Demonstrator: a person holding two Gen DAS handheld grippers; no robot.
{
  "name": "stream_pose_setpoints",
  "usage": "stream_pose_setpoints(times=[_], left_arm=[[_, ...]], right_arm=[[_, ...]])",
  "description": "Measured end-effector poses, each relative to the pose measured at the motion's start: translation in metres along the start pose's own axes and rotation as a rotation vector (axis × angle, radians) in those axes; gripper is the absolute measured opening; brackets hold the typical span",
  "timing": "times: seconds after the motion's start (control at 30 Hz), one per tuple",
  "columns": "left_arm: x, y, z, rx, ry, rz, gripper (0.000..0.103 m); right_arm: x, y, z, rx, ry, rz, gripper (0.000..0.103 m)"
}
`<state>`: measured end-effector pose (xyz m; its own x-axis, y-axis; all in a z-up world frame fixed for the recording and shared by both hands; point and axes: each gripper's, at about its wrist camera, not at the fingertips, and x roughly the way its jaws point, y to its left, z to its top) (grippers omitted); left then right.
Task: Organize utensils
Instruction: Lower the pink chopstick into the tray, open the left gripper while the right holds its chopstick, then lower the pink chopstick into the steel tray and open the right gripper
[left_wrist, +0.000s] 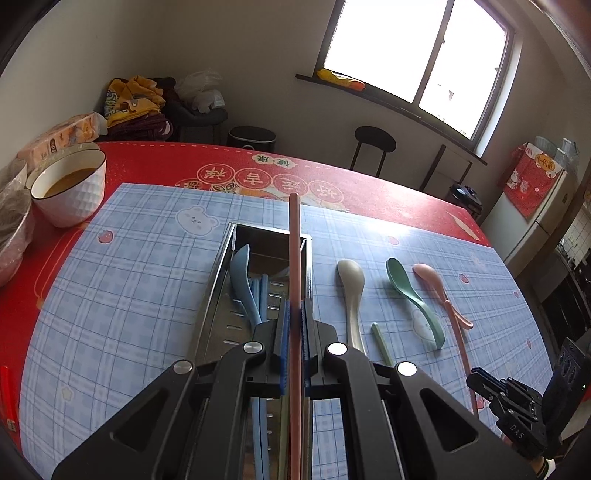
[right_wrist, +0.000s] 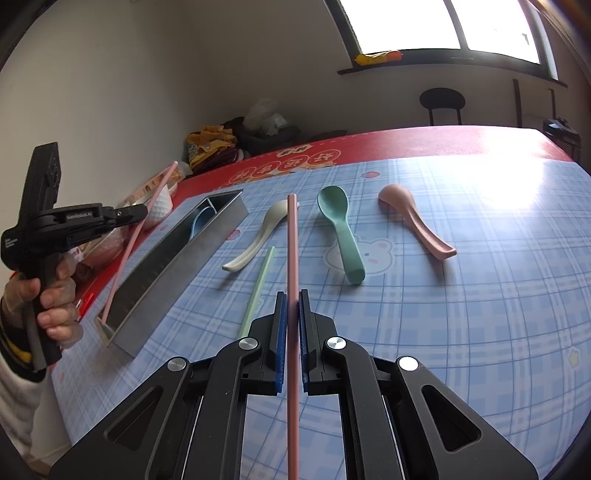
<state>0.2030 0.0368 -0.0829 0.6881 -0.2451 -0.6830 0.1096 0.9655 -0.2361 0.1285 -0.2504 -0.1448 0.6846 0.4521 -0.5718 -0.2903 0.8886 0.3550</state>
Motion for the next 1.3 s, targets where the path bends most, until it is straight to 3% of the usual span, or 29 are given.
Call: stream_pose_setpoints(times=[0.27,0.7,0.8,1.0,1.1,1.17,1.23,1.3], left_arm=[[0.037,0.009,-0.012,-0.033,0.142,-0.008,0.006],[0.061,0.011,-0.018,-0.012,0.245,0.023,0.006],[0.055,0.01,-0.017,0.004,0.229,0.018,0.013],[0.012,0.006,-0.018,0.096,0.093,0.016,0.037],[-0.013,0.004,-0.031,0.173,0.0,0.05,0.056],[-0.027,0.006,-0.043,0.212,-0.045,0.058,0.075],[-0.039,0.009,-0.056,0.251,-0.086,0.068,0.086],[-0.048,0.01,-0.068,0.291,-0.124,0.102,0.09]], right_arm=[[0.002,0.001,0.0,0.0,0.008,0.005,0.006],[0.002,0.001,0.0,0.003,0.008,0.006,0.006],[0.002,0.001,0.0,0.002,0.008,0.006,0.006],[0.002,0.0,0.0,0.003,0.008,0.006,0.006],[0.003,0.0,-0.001,0.009,0.007,0.006,0.006],[0.003,0.0,-0.001,0.01,0.007,0.004,0.006],[0.004,0.0,-0.001,0.011,0.01,0.003,0.006],[0.005,0.001,-0.001,0.012,0.015,-0.002,0.006]])
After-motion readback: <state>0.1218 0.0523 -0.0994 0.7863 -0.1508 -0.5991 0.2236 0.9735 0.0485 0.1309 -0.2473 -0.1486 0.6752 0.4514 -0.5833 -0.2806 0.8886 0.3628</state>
